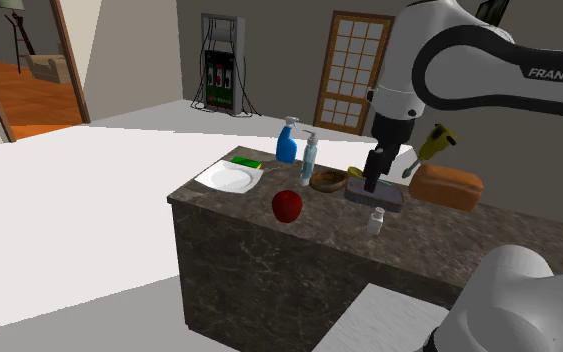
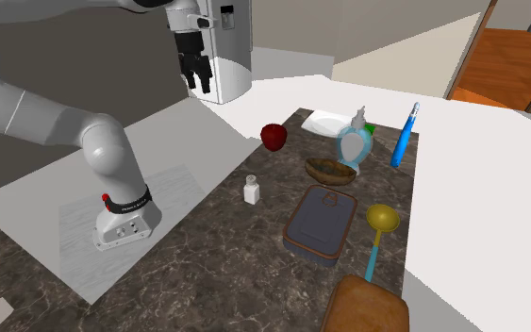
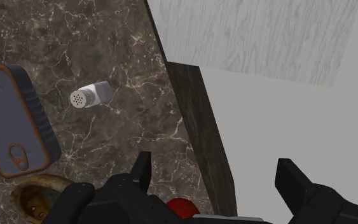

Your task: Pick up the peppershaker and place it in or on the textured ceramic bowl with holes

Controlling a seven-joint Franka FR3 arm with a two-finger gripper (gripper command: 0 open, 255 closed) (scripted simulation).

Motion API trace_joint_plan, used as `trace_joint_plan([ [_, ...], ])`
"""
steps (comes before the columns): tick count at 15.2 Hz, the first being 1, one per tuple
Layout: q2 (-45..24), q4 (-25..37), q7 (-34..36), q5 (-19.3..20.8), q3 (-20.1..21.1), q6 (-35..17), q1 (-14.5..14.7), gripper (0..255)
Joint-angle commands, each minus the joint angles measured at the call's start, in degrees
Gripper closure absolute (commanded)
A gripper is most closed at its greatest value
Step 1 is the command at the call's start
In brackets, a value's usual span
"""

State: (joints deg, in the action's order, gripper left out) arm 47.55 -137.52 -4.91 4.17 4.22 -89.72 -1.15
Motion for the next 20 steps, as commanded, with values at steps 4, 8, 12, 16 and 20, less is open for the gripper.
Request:
trace_joint_plan([
  [4, 2.56, -5.14, -4.4, 1.86, -4.43, -4.24, -0.75, 0],
  [8, 4.44, -10.87, -10.38, 4.73, -10.79, -10.21, -2.23, 0],
  [12, 4.18, -15.15, -16.59, 7.78, -17.69, -16.73, -4.04, 0],
  [16, 1.46, -17.81, -23.06, 10.61, -25.21, -23.88, -5.51, 0],
  [20, -3.78, -18.71, -30.0, 12.45, -33.31, -31.59, -5.85, 0],
])
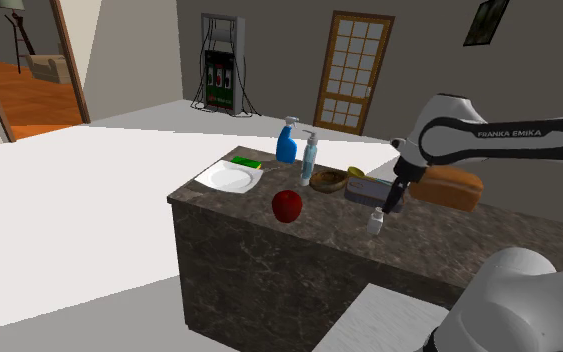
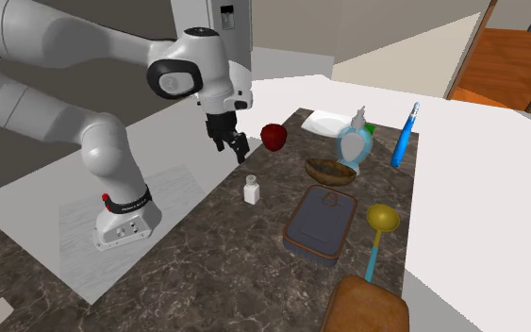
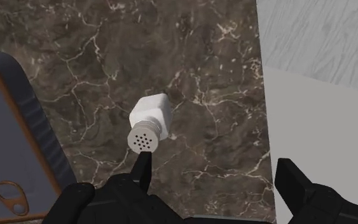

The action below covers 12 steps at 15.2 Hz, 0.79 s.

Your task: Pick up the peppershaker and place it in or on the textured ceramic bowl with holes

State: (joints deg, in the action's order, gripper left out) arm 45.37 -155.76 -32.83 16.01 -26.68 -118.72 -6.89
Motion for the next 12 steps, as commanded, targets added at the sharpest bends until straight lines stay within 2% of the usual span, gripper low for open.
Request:
trace_joint_plan([
  [1, -3.26, -0.41, -3.91, 0.81, -4.56, -4.56, 0.11, 0],
  [4, -8.92, 0.43, -9.84, 0.43, -11.45, -10.45, 1.87, 0],
  [6, -13.06, 1.49, -14.2, -0.88, -16.39, -14.15, 4.07, 0],
  [12, -17.47, -0.39, -15.32, -1.99, -19.14, -20.4, 6.43, 0],
])
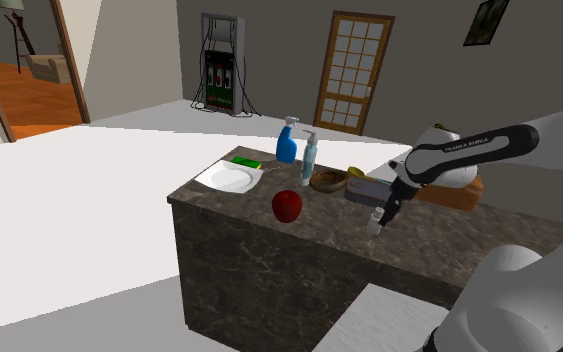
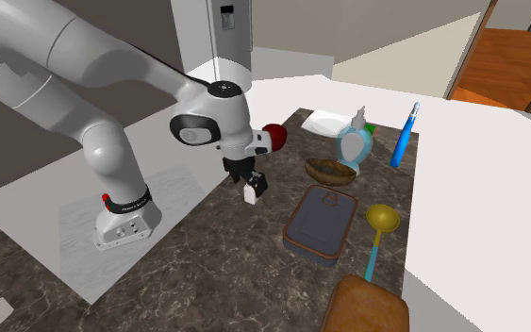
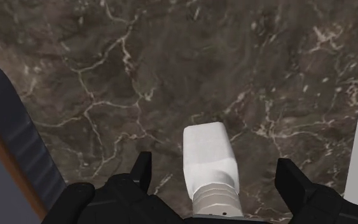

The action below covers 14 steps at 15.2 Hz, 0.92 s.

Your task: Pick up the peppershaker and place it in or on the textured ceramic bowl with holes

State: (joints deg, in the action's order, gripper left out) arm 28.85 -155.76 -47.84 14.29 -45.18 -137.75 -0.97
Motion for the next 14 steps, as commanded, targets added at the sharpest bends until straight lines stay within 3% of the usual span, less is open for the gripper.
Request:
trace_joint_plan([
  [1, -1.76, -0.66, -0.58, -0.57, -1.16, -2.44, 1.01, 0],
  [10, -2.23, -0.81, -0.74, -0.76, -1.46, -3.05, 1.3, 0],
  [11, -2.23, -0.81, -0.74, -0.76, -1.46, -3.05, 1.3, 255],
  [14, -2.23, -0.8, -0.74, -0.76, -1.45, -3.04, 1.31, 255],
])
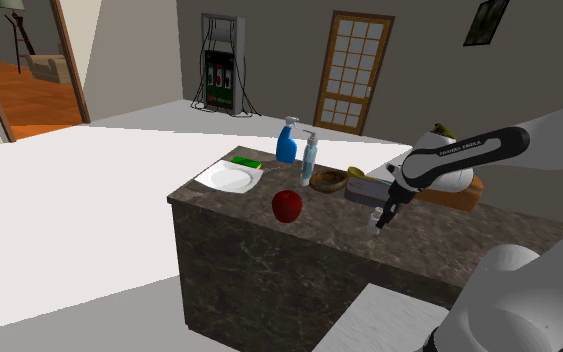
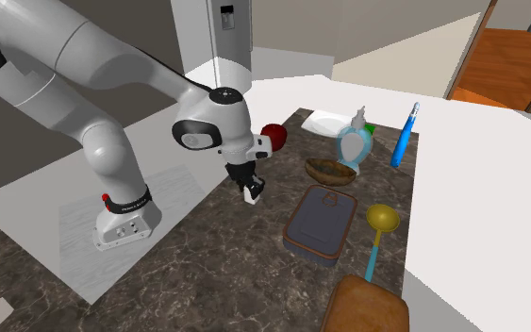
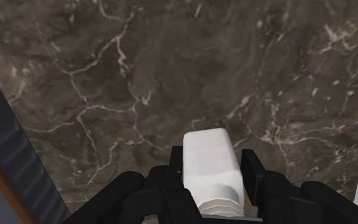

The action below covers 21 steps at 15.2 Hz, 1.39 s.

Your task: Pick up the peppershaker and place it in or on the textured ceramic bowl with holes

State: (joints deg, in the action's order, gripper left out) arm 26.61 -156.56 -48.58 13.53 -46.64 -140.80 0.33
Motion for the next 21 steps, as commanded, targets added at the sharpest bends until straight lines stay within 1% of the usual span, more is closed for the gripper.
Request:
trace_joint_plan([
  [1, 0.0, 0.0, 0.0, 0.0, 0.0, 0.0, 0.0, 255],
  [6, -0.01, -0.01, 0.0, -0.01, -0.01, -0.02, 0.01, 255],
  [13, 4.7, 2.46, 2.06, 1.02, 3.6, 7.07, -2.13, 255],
  [21, 8.71, 6.03, 3.59, 0.95, 6.88, 14.59, -3.26, 255],
])
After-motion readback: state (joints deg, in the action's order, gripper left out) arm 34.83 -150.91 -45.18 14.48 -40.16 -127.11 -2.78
